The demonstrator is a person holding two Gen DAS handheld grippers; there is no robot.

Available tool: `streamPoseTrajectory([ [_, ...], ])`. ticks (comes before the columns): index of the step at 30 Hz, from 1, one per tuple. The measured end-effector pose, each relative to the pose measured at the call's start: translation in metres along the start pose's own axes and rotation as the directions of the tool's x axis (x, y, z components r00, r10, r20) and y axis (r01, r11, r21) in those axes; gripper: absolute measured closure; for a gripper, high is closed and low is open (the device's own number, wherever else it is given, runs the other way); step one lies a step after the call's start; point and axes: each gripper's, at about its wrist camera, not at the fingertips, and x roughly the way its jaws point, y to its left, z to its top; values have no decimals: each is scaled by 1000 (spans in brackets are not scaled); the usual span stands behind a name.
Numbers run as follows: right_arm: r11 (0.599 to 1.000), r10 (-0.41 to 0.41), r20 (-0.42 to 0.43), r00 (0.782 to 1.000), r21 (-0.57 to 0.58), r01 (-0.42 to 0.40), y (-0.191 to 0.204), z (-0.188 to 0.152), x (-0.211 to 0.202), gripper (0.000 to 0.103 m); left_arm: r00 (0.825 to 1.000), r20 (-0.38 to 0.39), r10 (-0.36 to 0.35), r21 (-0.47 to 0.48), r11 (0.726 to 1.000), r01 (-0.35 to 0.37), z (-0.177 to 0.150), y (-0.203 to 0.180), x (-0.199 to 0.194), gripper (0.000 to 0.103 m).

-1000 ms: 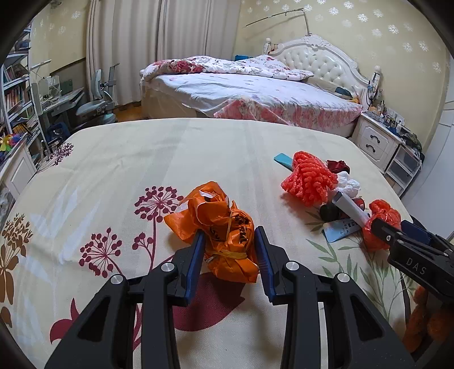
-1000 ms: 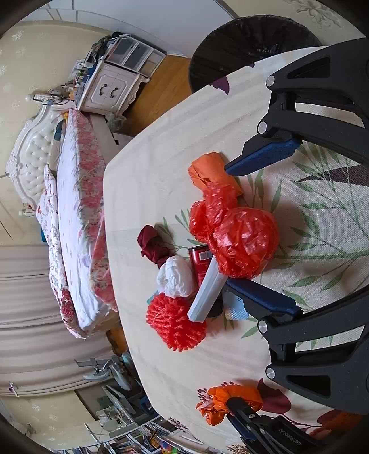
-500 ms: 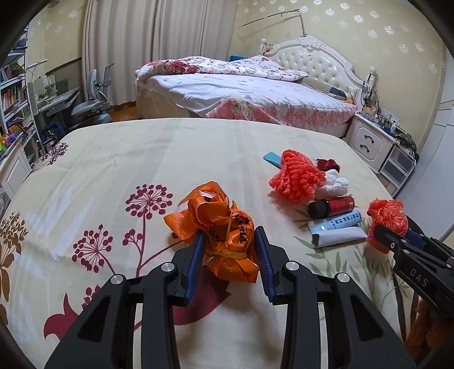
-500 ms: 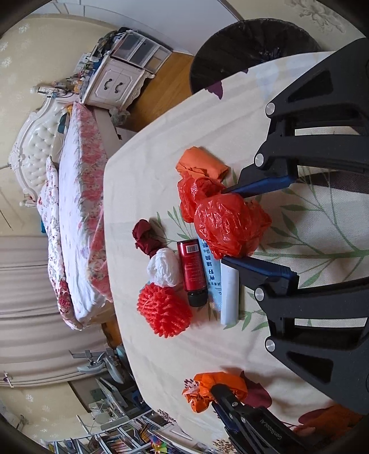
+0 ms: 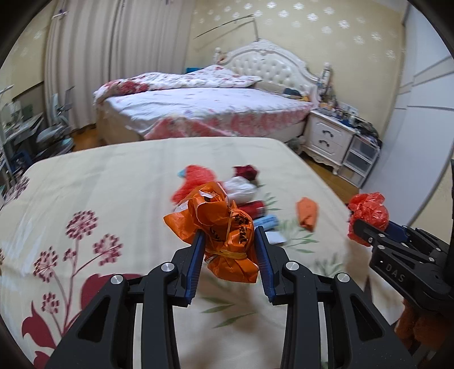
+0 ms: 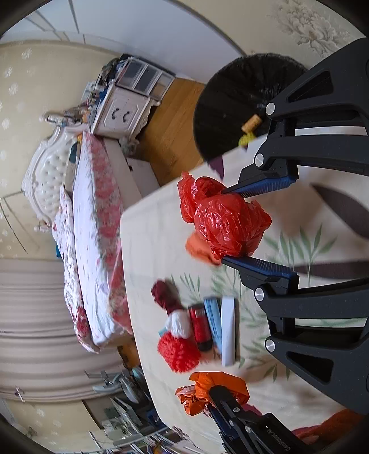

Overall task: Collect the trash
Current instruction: 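Carry the orange and red bags over the black trash bin with both tools, then open the left tool over the bin while the right tool releases the red bag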

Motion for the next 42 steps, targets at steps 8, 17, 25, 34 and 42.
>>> streamPoseTrajectory([
  [8, 992, -105, 15, 994, 65, 104, -62, -3, -4, 63, 992, 13, -122, 97, 988, 120, 17, -69, 17, 67],
  [17, 971, -185, -4, 983, 156, 183, -122, -8, 7, 63, 976, -9, -216, 183, 960, 214, 28, -141, 45, 67],
  [25, 951, -231, -46, 972, 202, 236, -155, -14, 31, 63, 968, -54, -244, 238, 939, 250, 33, -188, 82, 67],
  [34, 936, -246, -86, 965, 239, 260, -181, -20, 51, 63, 965, -97, -242, 267, 928, 260, 34, -215, 115, 67],
  [42, 927, -254, -92, 963, 262, 270, -192, -20, 58, 63, 962, -119, -244, 293, 918, 269, 36, -229, 132, 67],
])
